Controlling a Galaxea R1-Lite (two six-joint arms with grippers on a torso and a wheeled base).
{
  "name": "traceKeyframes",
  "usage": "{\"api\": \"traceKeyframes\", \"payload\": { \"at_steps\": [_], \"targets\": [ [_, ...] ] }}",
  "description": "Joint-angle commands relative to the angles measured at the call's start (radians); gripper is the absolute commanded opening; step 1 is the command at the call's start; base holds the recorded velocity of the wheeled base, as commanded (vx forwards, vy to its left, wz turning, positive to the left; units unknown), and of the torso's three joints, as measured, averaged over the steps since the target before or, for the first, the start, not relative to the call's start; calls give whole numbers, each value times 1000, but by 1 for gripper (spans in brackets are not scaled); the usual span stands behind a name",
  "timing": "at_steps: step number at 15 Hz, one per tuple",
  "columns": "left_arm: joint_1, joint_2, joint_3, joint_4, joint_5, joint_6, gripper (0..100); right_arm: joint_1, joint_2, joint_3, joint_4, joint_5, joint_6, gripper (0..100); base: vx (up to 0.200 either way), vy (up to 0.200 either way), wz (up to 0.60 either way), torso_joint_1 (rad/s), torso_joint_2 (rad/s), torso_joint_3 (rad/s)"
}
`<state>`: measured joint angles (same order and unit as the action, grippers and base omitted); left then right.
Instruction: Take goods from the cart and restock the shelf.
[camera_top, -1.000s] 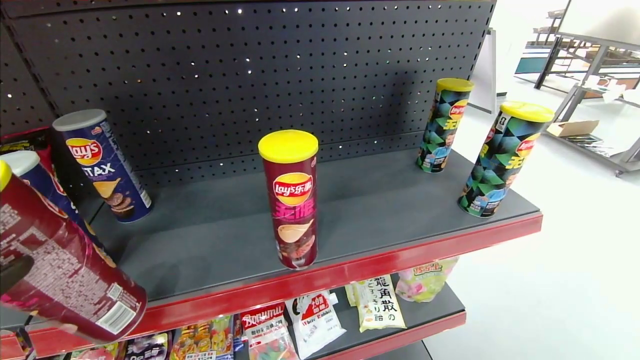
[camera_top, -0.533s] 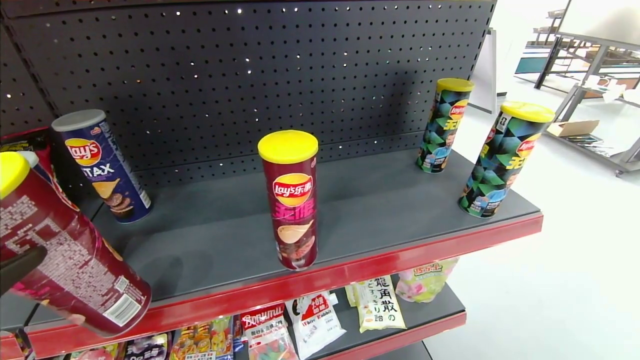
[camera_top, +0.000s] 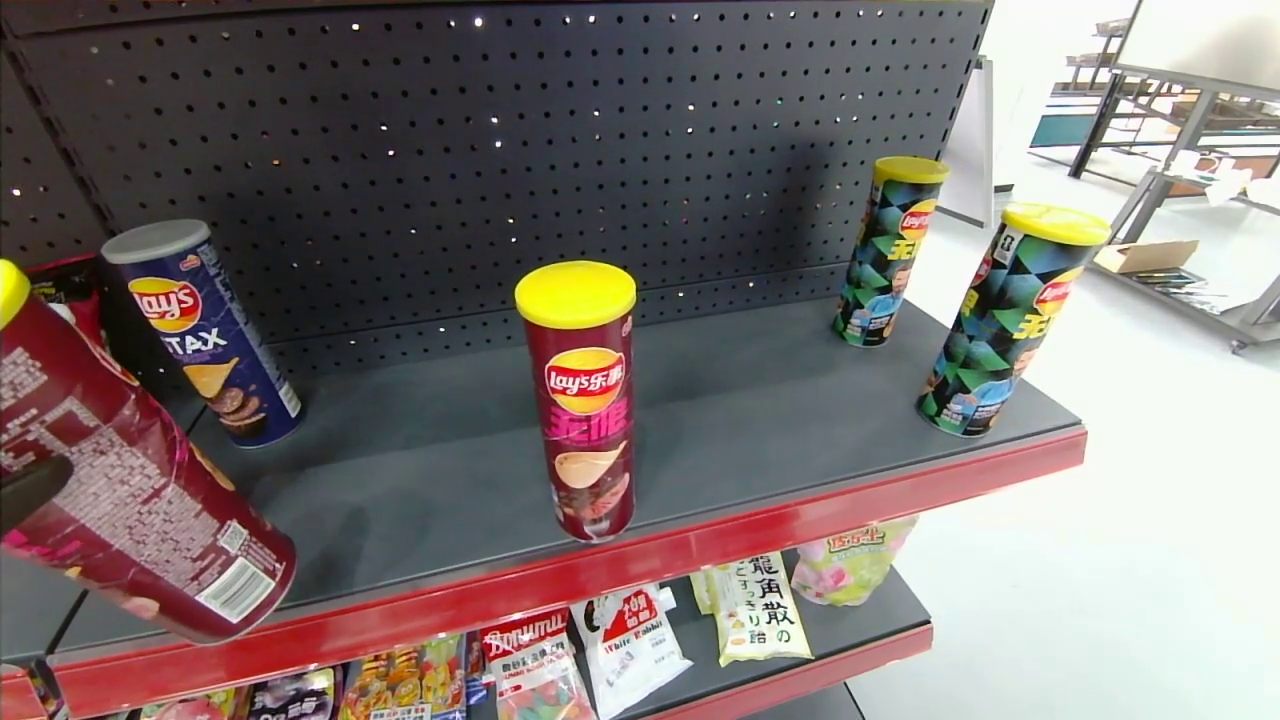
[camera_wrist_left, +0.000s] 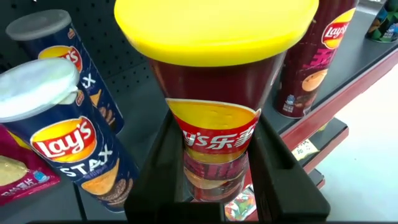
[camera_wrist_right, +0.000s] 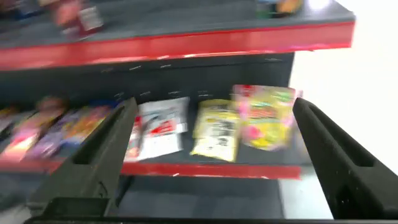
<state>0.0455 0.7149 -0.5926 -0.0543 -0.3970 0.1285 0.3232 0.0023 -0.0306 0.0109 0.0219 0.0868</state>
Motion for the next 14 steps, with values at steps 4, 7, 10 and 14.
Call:
{"api": "traceKeyframes", "payload": {
  "at_steps": [4, 7, 10, 14],
  "targets": [
    [0, 21, 0, 2, -3, 0, 0, -35, 82, -8, 12, -59, 22, 100, 0, 0, 0, 0, 0, 0],
    [-1, 21, 4, 2, -17, 0, 0, -216, 116, -8, 12, -56, 21, 100, 0, 0, 0, 0, 0, 0],
    [-1, 17, 5, 2, -17, 0, 0, -305, 79, -6, 12, -10, 5, 100, 0, 0, 0, 0, 0, 0],
    [-1, -14, 39, 2, -25, 0, 0, -317, 8, -2, 8, 164, -91, 100, 0, 0, 0, 0, 0, 0]
  ]
}}
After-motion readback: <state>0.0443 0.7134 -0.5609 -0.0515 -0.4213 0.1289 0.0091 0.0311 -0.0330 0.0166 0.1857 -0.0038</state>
